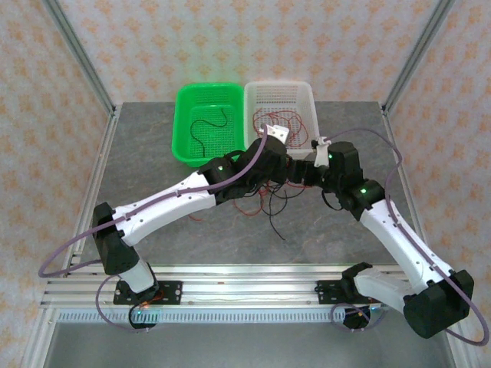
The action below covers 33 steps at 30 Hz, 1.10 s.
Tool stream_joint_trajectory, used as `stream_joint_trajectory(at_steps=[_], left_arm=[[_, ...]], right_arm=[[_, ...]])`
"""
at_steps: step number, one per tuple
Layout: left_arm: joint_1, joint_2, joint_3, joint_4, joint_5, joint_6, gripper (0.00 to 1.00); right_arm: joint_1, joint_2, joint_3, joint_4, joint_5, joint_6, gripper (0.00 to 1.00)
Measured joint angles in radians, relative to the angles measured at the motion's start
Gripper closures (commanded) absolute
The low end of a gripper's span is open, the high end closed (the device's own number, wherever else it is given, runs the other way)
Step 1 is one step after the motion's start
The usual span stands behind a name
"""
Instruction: Untangle the cables
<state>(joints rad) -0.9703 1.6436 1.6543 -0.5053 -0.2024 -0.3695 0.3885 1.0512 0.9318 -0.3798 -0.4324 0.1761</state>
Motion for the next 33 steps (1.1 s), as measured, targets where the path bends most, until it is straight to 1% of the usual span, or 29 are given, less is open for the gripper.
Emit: stream_joint_trajectory(at_steps=[4,7,8,9,11,12,13,19,26,33], left_arm=[[0.003,0.0,0.001,0.0,0.001,0.0,1.0],[0.003,0.0,0.006,-0.001,0.003,0.0,1.0],[0.003,0.0,0.007,0.0,0.004,0.0,1.0],[0.003,0.0,0.008,0.0,0.004,0.0,1.0],[0.003,0.0,0.008,-0.001,0.004,0.0,1.0],[0.003,0.0,0.008,-0.001,0.005,0.0,1.0],[0.003,0.0,0.008,-0.001,0.007,0.0,1.0],[0.003,-0.009,0.008,-0.001,0.011,-0.001,1.0],[0.003,-0.082,0.04,0.0,0.011,0.0,1.0],[0.003,-0.148,0.073,0.024,0.001,0.002,1.0]], right_arm=[[0.0,0.016,0.0,-0.025,0.021,-0.021,0.35],[0.002,0.06,0.0,-0.022,0.022,-0.038,0.42],[0.002,0.079,0.0,-0.016,0.022,-0.044,0.48],[0.002,0.095,0.0,-0.007,0.022,-0.049,0.57],[0.003,0.135,0.005,0.014,0.023,-0.056,0.88],[0.003,0.152,0.013,0.019,0.026,-0.057,0.97],[0.003,0.171,0.021,0.029,0.029,-0.058,1.0],[0.003,0.209,0.013,0.108,0.051,-0.029,1.0],[0.003,0.244,-0.149,0.214,0.122,0.058,1.0],[-0.009,0.304,-0.282,0.247,0.227,0.14,1.0]])
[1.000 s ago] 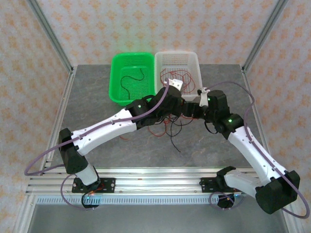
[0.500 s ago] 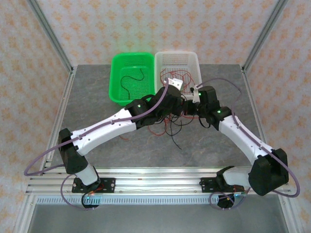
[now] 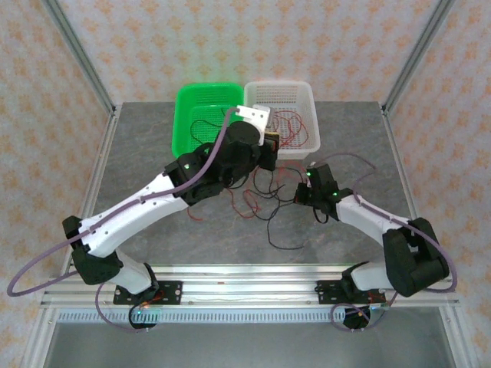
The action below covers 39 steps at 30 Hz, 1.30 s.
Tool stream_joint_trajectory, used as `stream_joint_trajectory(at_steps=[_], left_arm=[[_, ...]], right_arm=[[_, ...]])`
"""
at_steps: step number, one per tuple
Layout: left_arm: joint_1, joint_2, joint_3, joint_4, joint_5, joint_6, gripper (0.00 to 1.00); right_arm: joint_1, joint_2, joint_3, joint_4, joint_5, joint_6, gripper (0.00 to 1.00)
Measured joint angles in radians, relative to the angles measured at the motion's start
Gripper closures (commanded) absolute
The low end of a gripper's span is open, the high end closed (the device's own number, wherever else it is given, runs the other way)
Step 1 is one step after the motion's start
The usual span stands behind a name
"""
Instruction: Untangle the cables
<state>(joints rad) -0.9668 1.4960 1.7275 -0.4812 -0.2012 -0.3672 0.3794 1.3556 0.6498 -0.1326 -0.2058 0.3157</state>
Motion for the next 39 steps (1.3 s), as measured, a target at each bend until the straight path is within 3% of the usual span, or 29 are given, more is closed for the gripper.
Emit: stream_joint_trajectory(at_steps=[13,17,23,30,35,39], left_arm=[[0.0,-0.068,0.01,0.045,-0.043,0.01,1.0],[0.001,-0.077,-0.056,0.061,-0.016,0.013,0.84],[0.001,-0.076,-0.298,0.108,0.019,0.016,0.77],[0.001,-0.081,-0.554,0.314,0.139,0.098,0.54],[-0.006,-0.089,-0.623,0.483,0.249,0.203,0.47],[-0.036,-0.077,-0.631,0.581,0.274,0.278,0.46]], right_arm=[[-0.047,0.056,-0.035,0.006,0.095,0.081,1.0],[-0.047,0.042,-0.035,0.007,0.071,0.08,1.0],[-0.047,-0.115,-0.013,-0.019,-0.028,0.013,1.0],[-0.047,-0.298,0.174,-0.1,-0.174,-0.068,1.0],[-0.047,-0.31,0.285,-0.146,-0.238,-0.045,1.0],[-0.047,-0.309,0.309,-0.174,-0.289,0.007,1.0]])
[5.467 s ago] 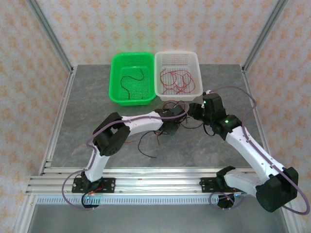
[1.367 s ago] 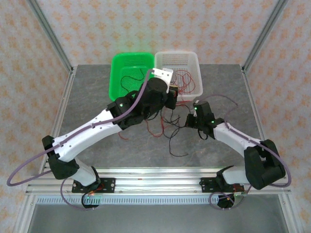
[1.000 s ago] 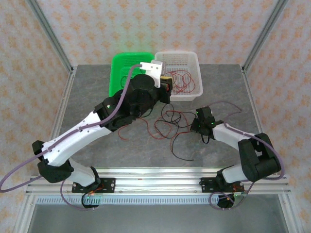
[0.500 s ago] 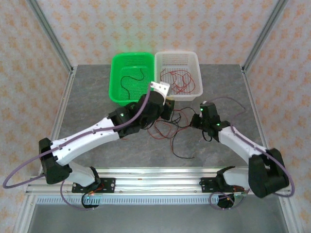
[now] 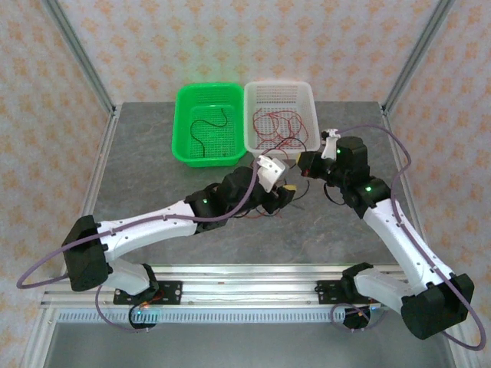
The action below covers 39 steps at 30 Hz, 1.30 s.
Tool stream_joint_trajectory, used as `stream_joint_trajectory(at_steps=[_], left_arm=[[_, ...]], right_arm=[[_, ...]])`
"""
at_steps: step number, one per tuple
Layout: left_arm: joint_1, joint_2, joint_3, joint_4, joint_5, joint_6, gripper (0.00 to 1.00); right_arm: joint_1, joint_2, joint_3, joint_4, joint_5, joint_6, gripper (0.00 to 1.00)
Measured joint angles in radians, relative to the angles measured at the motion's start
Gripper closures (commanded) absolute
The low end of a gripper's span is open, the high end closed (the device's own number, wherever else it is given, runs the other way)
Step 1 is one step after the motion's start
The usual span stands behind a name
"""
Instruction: Untangle the cables
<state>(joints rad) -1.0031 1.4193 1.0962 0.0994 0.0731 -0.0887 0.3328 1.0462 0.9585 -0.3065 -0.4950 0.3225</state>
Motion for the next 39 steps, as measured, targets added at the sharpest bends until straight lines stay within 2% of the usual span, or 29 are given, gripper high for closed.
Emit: stream_joint_trajectory(at_steps=[9,12,16,17,23,27,32,39], left_arm=[[-0.015,0.146,0.005,0.169,-0.142,0.126,0.49],[-0.016,0.197,0.021,0.206,-0.169,0.151,0.57],[-0.016,0.234,0.042,0.268,-0.249,0.171,0.82],[-0.014,0.242,0.043,0.285,-0.274,0.172,0.85],[0.021,0.268,-0.022,0.311,-0.381,0.161,0.92],[0.064,0.244,-0.164,0.318,-0.419,0.124,1.0],[0.1,0.169,-0.307,0.322,-0.441,0.07,1.0],[0.103,0.041,-0.44,0.377,-0.456,0.0,1.0]], right_arm=[[0.0,-0.002,0.027,-0.033,-0.077,0.092,1.0],[0.0,-0.002,0.045,-0.046,-0.084,0.103,1.0],[-0.015,-0.002,0.064,-0.074,-0.082,0.111,1.0],[-0.015,-0.002,0.073,-0.084,-0.081,0.111,1.0],[-0.009,-0.01,0.185,-0.148,-0.073,0.105,1.0],[-0.006,-0.025,0.265,-0.172,-0.069,0.097,1.0],[-0.006,-0.025,0.334,-0.2,-0.053,0.088,1.0],[-0.006,0.002,0.402,-0.236,-0.028,0.07,1.0]])
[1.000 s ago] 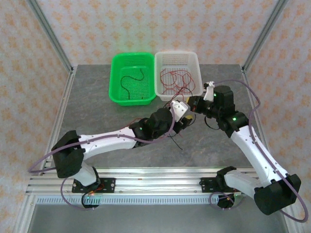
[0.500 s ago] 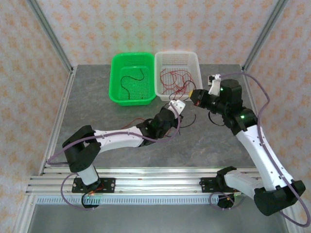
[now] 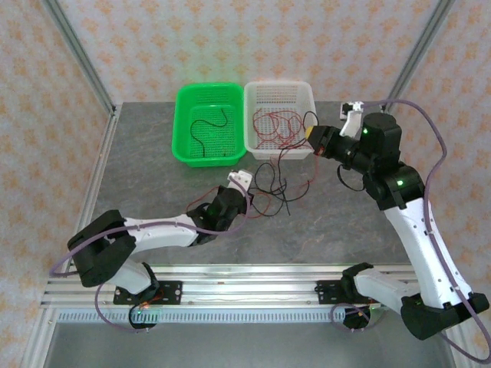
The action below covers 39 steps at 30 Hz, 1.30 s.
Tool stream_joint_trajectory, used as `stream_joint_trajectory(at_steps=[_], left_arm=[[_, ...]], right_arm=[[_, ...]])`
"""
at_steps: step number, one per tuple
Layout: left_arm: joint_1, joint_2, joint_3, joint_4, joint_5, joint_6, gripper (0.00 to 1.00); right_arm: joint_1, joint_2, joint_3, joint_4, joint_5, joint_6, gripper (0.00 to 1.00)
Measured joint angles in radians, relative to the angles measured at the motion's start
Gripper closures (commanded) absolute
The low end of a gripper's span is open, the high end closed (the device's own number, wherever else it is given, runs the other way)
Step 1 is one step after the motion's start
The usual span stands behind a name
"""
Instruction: Untangle the cables
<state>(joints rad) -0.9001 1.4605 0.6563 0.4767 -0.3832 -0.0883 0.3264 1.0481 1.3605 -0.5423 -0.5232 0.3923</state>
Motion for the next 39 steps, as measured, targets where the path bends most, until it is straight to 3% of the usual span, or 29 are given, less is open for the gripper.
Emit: stream_joint_trajectory(at_steps=[5,9,12,16,23,26,30,35,39], left_arm=[[0.006,-0.06,-0.063,0.007,0.002,-0.043,0.97],[0.006,-0.132,-0.069,0.011,0.04,-0.037,0.66],[0.006,-0.166,-0.045,0.013,0.082,-0.006,0.56],[0.009,-0.158,0.032,0.004,0.124,0.047,0.57],[0.053,-0.175,0.104,-0.013,0.198,0.128,0.73],[0.07,-0.229,0.096,-0.036,0.24,0.162,0.74],[0.094,-0.331,0.065,-0.047,0.298,0.195,0.61],[0.117,-0.391,0.043,-0.049,0.411,0.254,0.55],[0.117,-0.406,-0.075,0.057,0.52,0.352,0.48]], right_arm=[[0.0,0.019,0.034,-0.019,-0.002,-0.023,1.0],[0.0,0.034,0.05,-0.042,-0.019,-0.082,1.0],[0.0,0.053,0.063,-0.071,-0.039,-0.142,1.0],[0.0,0.079,0.086,-0.104,-0.081,-0.225,1.0],[0.0,0.09,0.1,-0.148,-0.16,-0.41,1.0],[0.0,0.089,0.1,-0.155,-0.195,-0.506,1.0],[0.0,0.082,0.1,-0.171,-0.253,-0.635,1.0],[0.0,0.081,0.111,-0.222,-0.34,-0.798,1.0],[0.0,0.093,0.172,-0.271,-0.406,-0.901,1.0]])
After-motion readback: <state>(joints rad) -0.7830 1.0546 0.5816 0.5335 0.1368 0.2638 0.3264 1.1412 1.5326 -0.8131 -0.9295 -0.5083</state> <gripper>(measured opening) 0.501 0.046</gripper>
